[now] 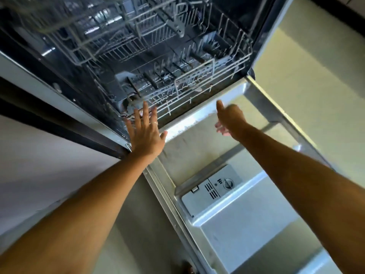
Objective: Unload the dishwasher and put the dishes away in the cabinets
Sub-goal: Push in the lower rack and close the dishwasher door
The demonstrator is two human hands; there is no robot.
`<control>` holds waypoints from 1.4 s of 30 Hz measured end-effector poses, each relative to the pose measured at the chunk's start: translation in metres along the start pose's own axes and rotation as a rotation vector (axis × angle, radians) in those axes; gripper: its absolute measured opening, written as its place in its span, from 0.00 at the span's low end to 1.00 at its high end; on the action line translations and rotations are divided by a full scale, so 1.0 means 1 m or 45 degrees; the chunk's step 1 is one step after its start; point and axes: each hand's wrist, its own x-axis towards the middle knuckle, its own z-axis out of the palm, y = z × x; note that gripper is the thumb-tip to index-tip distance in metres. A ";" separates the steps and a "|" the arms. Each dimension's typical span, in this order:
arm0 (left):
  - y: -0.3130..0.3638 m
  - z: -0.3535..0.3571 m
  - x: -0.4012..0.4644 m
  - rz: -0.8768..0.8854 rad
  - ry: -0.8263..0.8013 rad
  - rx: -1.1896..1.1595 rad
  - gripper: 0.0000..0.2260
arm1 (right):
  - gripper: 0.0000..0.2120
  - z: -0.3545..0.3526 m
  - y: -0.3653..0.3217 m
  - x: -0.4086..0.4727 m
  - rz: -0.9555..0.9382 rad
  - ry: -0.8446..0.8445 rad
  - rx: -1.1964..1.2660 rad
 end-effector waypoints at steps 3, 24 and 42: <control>0.017 0.002 -0.047 0.093 -0.034 0.022 0.37 | 0.27 -0.032 0.047 -0.031 0.159 0.012 0.013; 0.189 0.015 -0.310 0.730 -0.455 0.303 0.32 | 0.23 -0.137 0.307 -0.262 0.603 0.141 0.443; 0.216 0.137 -0.388 0.872 -0.618 0.252 0.34 | 0.36 -0.037 0.438 -0.287 0.860 0.162 0.753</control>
